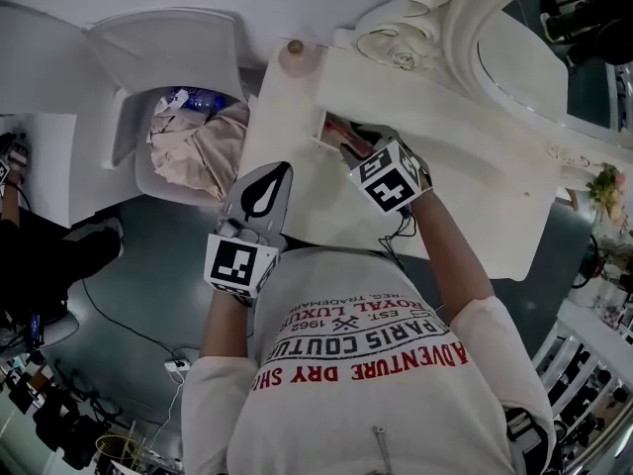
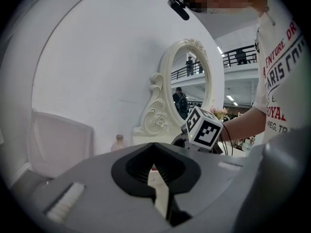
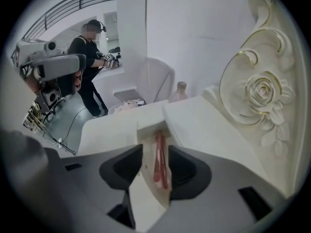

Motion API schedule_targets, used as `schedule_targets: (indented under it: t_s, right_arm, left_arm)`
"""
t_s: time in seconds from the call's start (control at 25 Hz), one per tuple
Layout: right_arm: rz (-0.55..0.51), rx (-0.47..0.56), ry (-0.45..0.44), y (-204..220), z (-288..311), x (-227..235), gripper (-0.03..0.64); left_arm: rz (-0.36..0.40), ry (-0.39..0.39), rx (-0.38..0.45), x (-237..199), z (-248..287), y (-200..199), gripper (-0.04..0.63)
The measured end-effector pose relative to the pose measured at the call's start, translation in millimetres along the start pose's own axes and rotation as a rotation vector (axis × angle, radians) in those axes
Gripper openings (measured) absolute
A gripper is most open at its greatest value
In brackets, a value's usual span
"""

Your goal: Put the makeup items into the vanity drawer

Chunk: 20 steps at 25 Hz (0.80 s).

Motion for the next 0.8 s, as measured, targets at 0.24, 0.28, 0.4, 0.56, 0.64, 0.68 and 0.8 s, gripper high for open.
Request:
schedule_targets:
  t_s: [0.24, 0.28, 0.4, 0.56, 0.64, 0.68, 0.8]
  right_arm:
    - [0.091, 0.059, 0.041, 2.1, -7.2, 0.9, 0.183]
    - [0.111, 0.068, 0.048, 3.0, -9.7, 0.8, 0.183]
    - [0.171, 0.106, 0.082, 5.9, -21.4, -0.4, 0.149]
    - [0.238, 0.175, 0.151, 12.9, -45.3, -1.4, 0.063]
    - [0.262, 0.205, 0.176, 16.1, -57.0, -3.2, 0.048]
    - [0.270, 0.219, 0.191, 17.6, -63.1, -4.4, 0.036]
    - [0.271, 0.274, 0.268, 21.3, -85.1, -8.6, 0.012]
  left_arm:
    - [0.001, 0.010, 0.009, 0.1, 0.5, -0.9, 0.009]
    - [0.007, 0.016, 0.010, 0.3, 1.2, -2.0, 0.009]
    - [0.026, 0.036, 0.009, 2.1, 3.0, -5.9, 0.009]
    - [0.054, 0.067, 0.014, 7.5, 6.4, -14.5, 0.009]
    - [0.072, 0.088, 0.019, 10.3, 9.5, -20.9, 0.009]
    - [0.081, 0.097, 0.022, 11.9, 10.9, -24.0, 0.009]
    - [0.102, 0.122, 0.025, 18.7, 14.8, -32.8, 0.009]
Point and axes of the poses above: the fingertips, and each gripper's own axes: z forward along the fingers, x to its right, y out of its underside, the point moved 9 cm from there along -z, backward along the fingers, and after that the axes turned 12 degrees about -z, right-handed, at the moved point
